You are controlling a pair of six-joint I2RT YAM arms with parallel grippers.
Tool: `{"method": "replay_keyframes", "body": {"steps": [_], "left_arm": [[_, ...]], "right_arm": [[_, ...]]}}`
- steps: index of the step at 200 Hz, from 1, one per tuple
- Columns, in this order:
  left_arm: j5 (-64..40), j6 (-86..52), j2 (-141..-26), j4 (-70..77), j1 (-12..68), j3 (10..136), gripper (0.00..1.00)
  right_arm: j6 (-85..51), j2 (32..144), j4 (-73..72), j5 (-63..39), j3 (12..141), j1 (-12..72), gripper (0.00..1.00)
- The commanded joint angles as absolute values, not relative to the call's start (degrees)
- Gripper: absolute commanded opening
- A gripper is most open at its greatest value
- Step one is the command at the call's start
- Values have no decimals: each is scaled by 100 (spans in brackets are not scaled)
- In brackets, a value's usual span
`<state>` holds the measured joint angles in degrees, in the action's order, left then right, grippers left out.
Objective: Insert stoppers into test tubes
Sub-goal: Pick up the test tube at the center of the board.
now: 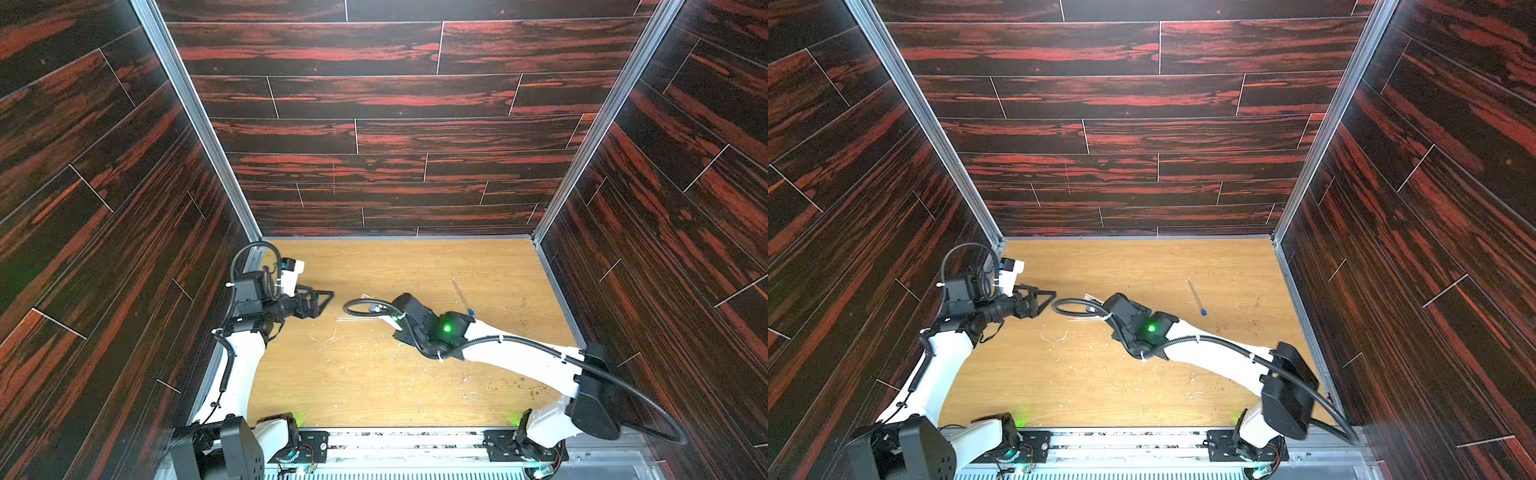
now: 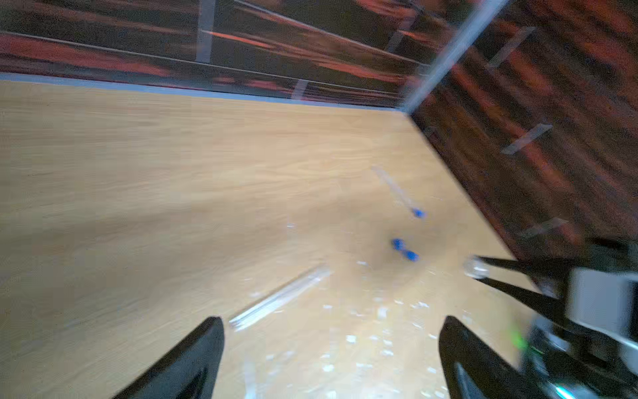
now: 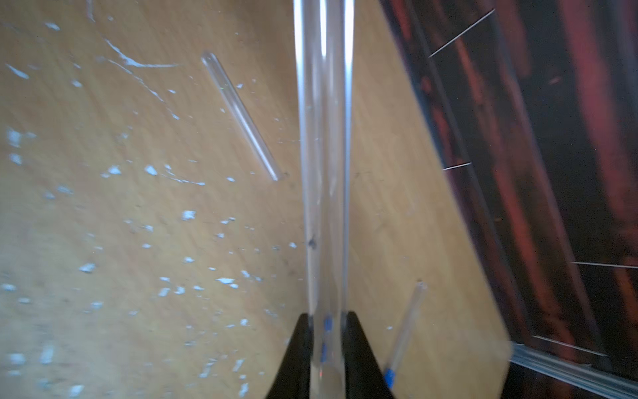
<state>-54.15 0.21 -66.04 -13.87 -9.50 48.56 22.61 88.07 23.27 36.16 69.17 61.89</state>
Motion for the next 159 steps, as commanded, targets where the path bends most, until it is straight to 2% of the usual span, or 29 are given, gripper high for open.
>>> {"method": "replay_keyframes", "body": {"steps": [1, 34, 67, 103, 130, 159], "left_arm": [[-6271, 223, -6677, -1740, -774, 5007, 99], [-6849, 798, -6767, -2297, -431, 5036, 99], [-6943, 1172, -6822, -2607, -113, 4964, 98], [-6713, 1204, -6988, -2641, 263, 5016, 92], [-6602, 1163, -7165, -2670, 543, 5154, 83], [-6626, 1109, -7306, -2668, 836, 5228, 78]], "right_arm": [[2843, 8479, 1697, 3884, 6685, 6262, 8], [3266, 8350, 1423, 3981, 6415, 6400, 8], [3486, 8145, 1213, 3912, 6180, 6517, 8], [3566, 8144, 1160, 3880, 6139, 6636, 8], [3641, 8213, 1134, 3852, 6143, 6738, 8], [3646, 8313, 1150, 3868, 6196, 6772, 8]]}}
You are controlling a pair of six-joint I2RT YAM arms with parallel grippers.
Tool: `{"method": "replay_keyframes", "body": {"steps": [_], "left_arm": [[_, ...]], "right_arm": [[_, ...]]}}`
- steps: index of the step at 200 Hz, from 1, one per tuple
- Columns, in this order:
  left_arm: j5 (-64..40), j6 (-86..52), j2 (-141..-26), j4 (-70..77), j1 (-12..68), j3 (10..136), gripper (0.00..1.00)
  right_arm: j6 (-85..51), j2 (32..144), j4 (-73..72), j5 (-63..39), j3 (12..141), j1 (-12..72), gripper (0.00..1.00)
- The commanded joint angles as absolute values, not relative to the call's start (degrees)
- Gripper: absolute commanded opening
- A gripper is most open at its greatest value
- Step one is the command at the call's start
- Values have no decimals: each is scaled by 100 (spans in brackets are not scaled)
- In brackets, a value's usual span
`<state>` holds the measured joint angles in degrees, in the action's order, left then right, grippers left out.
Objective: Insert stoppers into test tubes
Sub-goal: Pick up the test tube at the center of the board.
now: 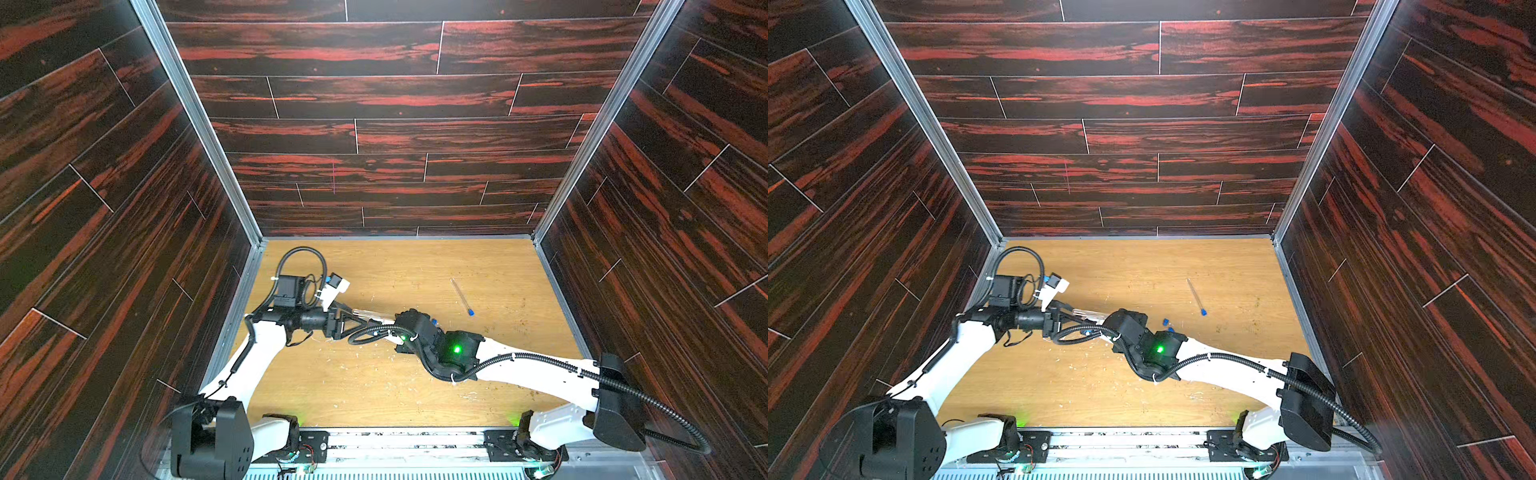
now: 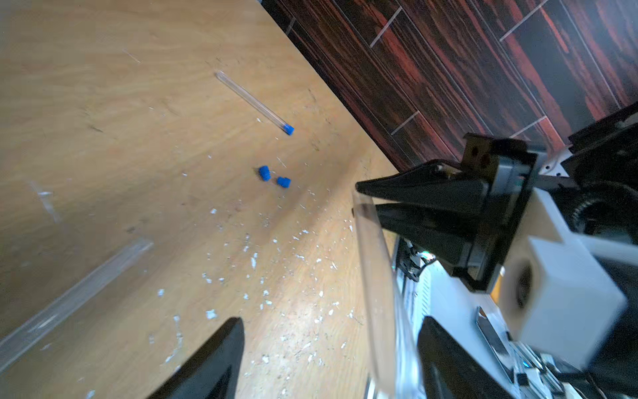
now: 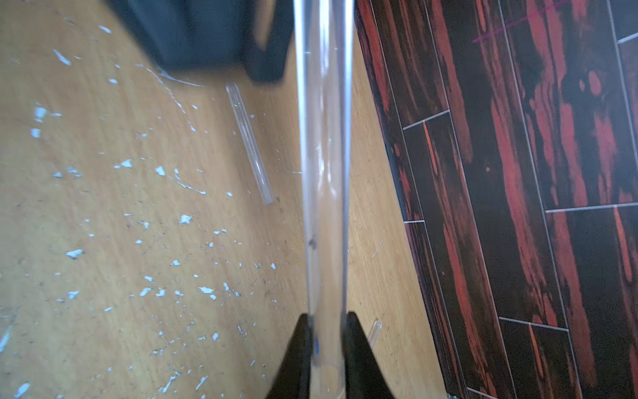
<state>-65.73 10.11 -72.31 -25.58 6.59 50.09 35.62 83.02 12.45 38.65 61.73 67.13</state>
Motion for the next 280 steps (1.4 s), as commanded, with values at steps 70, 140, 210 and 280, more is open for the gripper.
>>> {"method": "replay_keyframes", "body": {"steps": [70, 140, 210, 280], "left_arm": [[-6697, 1085, -7511, -2680, 1272, 5396, 61], [-6567, 1028, -7496, -2652, 1314, 5475, 44], [-6502, 888, -7497, -2450, 1327, 5357, 30], [-6543, 895, -7476, -2408, 1344, 5261, 21]], "right_arm": [[3596, 8416, 1195, 3759, 6266, 6864, 8], [3554, 8488, 1238, 3703, 6269, 6883, 8], [3556, 8592, 1258, 3718, 6317, 6884, 8], [3518, 8684, 1319, 3709, 6412, 6882, 8]]}}
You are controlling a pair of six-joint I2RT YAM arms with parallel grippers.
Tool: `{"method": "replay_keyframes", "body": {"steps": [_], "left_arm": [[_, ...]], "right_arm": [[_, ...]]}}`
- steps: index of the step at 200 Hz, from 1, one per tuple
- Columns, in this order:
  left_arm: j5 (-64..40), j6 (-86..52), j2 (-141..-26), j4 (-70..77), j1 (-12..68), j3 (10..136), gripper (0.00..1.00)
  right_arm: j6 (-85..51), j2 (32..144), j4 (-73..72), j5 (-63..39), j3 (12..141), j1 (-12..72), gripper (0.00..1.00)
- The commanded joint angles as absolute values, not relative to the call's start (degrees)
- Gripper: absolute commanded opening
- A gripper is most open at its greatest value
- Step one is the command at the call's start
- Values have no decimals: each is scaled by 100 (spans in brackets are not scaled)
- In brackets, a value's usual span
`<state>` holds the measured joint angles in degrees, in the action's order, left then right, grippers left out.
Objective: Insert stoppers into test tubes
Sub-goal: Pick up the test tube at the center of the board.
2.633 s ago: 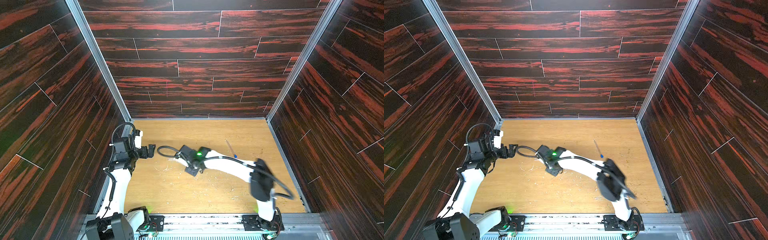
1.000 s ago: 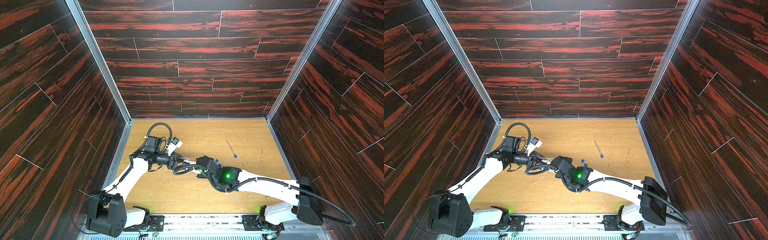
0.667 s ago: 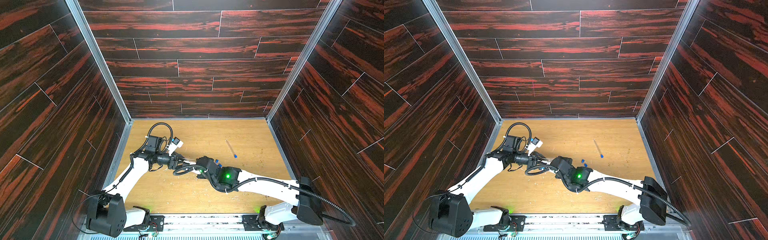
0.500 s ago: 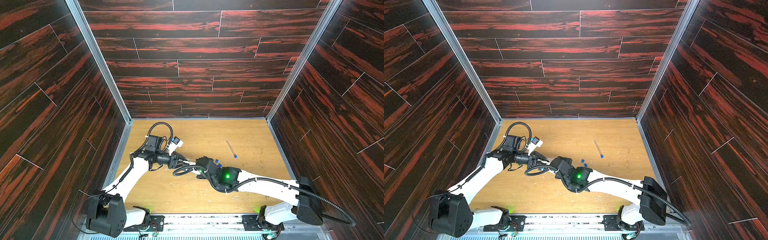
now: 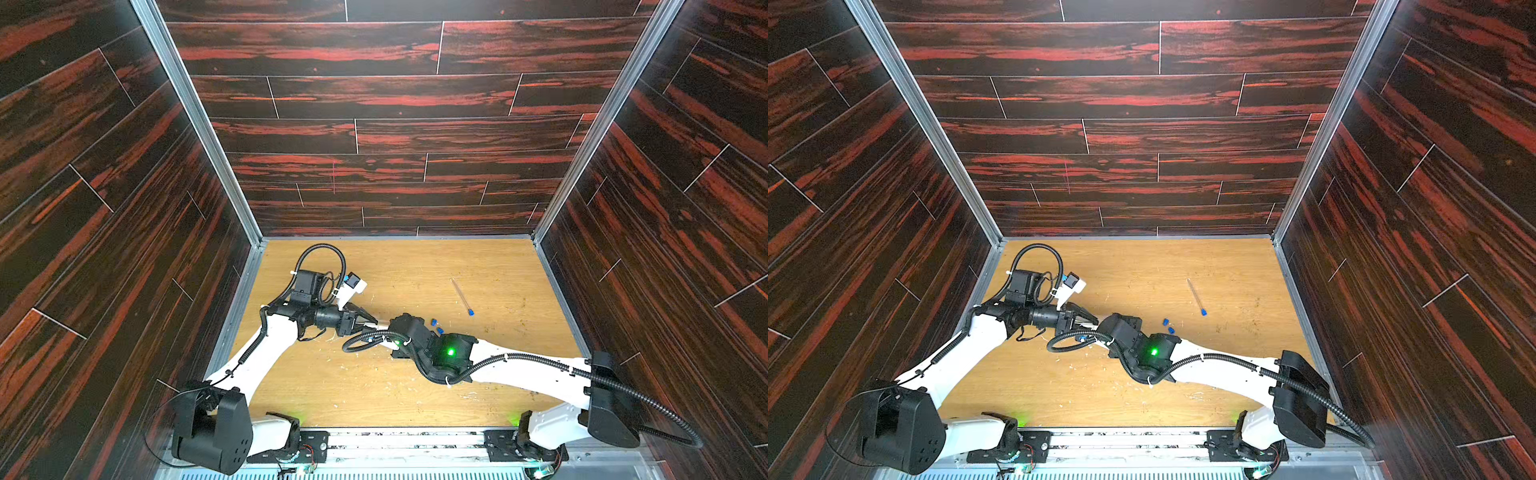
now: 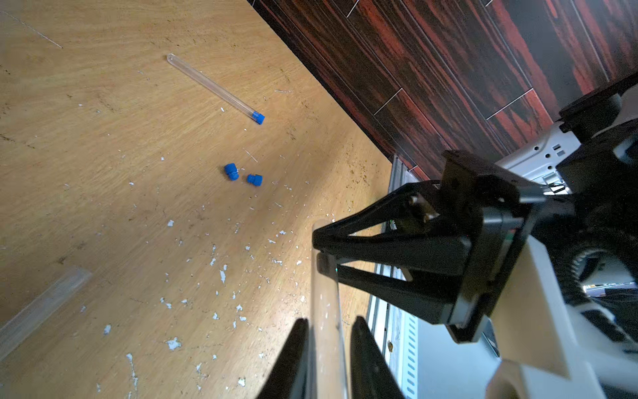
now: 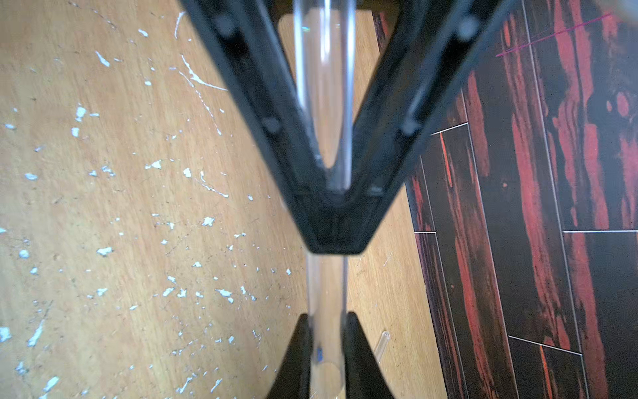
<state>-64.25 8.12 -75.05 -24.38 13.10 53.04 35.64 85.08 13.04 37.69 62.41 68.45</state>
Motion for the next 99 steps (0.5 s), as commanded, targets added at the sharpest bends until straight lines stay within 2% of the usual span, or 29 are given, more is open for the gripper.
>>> {"method": "replay_keyframes", "body": {"steps": [1, 77, 99], "left_arm": [[-6546, 896, -7473, -2408, 1344, 5259, 21], [-6537, 891, -7473, -2391, 1365, 5221, 8], [-6521, 896, -7478, -2381, 1364, 5220, 6]], "right_arm": [[3517, 8679, 1318, 3709, 6414, 6882, 8], [3525, 8683, 1327, 3727, 6442, 6883, 8], [3525, 8656, 1323, 3735, 6442, 6882, 13]]}}
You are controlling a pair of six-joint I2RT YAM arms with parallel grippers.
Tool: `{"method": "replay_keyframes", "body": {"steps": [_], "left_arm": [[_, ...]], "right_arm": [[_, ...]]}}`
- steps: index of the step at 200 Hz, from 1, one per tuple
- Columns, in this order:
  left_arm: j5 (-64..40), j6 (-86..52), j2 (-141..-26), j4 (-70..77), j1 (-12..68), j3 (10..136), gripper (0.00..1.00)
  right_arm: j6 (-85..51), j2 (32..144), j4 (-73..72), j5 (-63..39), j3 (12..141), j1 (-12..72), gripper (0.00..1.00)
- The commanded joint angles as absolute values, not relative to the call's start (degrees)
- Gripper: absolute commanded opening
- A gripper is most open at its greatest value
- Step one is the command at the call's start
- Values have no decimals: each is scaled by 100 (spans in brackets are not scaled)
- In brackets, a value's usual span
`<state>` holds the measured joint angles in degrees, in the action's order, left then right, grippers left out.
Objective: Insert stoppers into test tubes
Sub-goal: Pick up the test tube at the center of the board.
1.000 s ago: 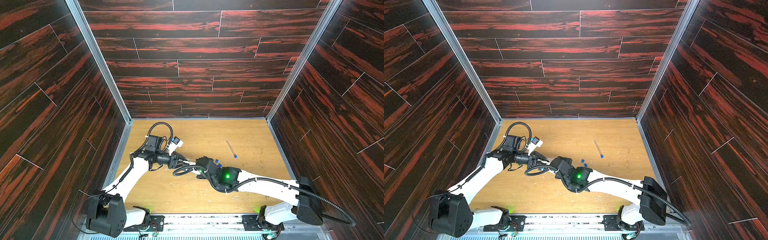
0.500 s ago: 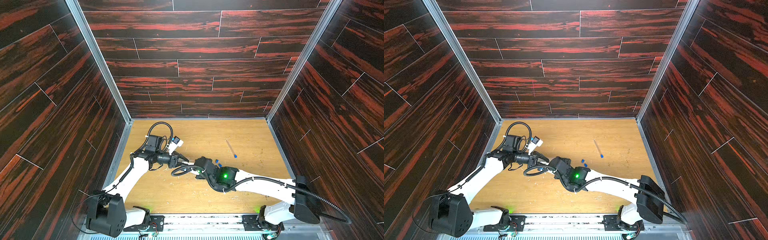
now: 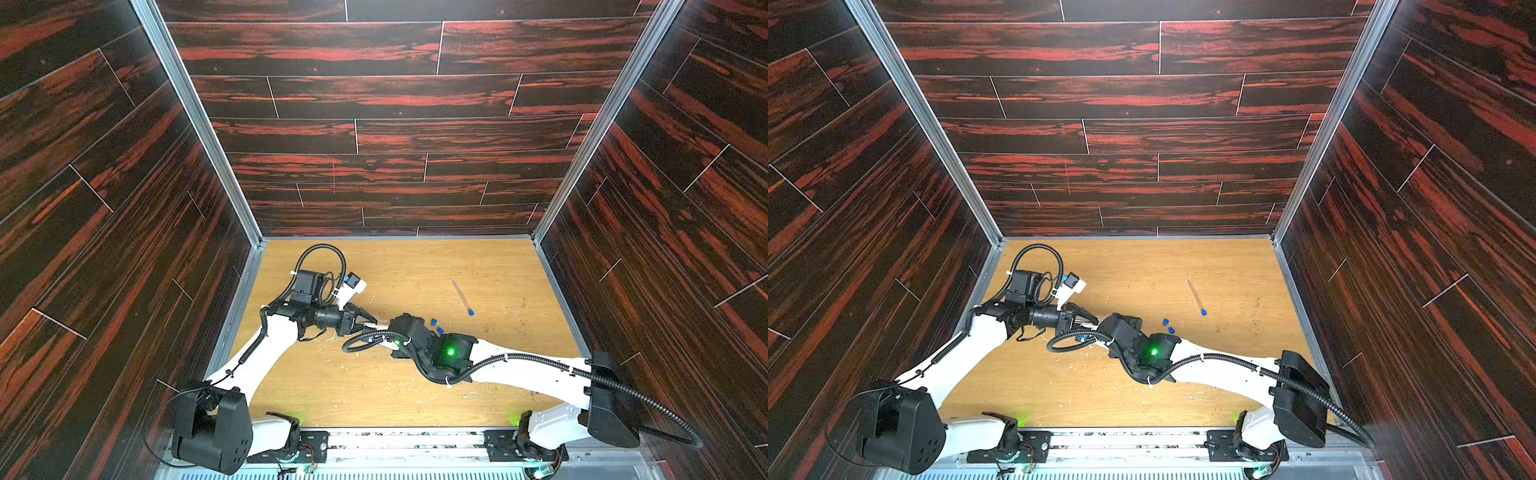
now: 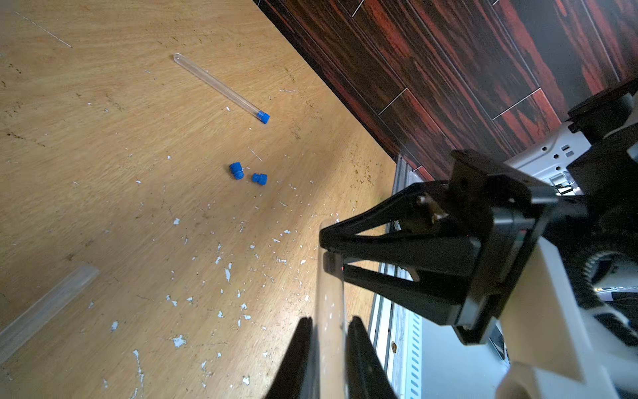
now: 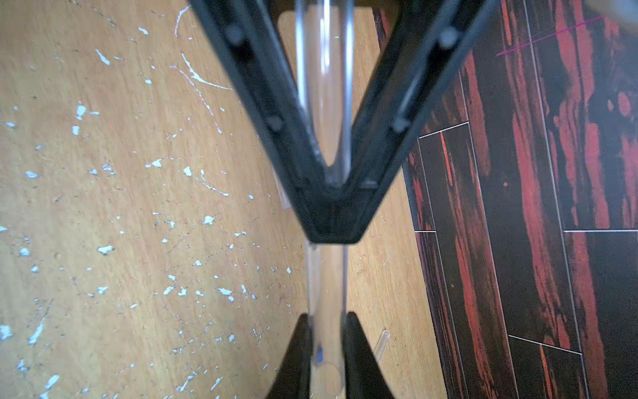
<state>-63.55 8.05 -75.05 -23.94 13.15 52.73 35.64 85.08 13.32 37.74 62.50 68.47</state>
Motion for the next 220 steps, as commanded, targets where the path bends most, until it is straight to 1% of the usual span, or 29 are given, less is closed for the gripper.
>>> {"method": "replay_keyframes", "body": {"steps": [1, 61, 95, 110, 140, 164, 180, 205, 220], "left_arm": [[-6517, 896, -7479, -2381, 1368, 5221, 6], [-6371, 1026, -7380, -2468, 1280, 5164, 5], [-6354, 1032, -7234, -2399, 1037, 5074, 5], [-6354, 1003, -7159, -2328, 888, 5024, 5], [-6350, 960, -6976, -2202, 561, 4898, 5], [-6357, 915, -6855, -2149, 278, 4861, 5], [-6384, 876, -6793, -2119, 146, 4852, 5], [-6406, 825, -6750, -2085, 25, 4869, 4], [-6433, 808, -6750, -2079, -29, 4876, 2]], "right_arm": [[3525, 8657, 1325, 3735, 6442, 6882, 14], [3222, 8365, 1563, 3511, 6424, 6843, 42], [2794, 8103, 1971, 3134, 6518, 6700, 53], [2526, 8002, 2224, 2900, 6597, 6568, 56], [1948, 7743, 2651, 2424, 6639, 6222, 69], [1405, 7606, 3017, 2126, 6648, 5862, 76], [1048, 7537, 3239, 1945, 6644, 5623, 82], [540, 7564, 3624, 1863, 6708, 5229, 84], [133, 7761, 4074, 1757, 6933, 4890, 84]]}}
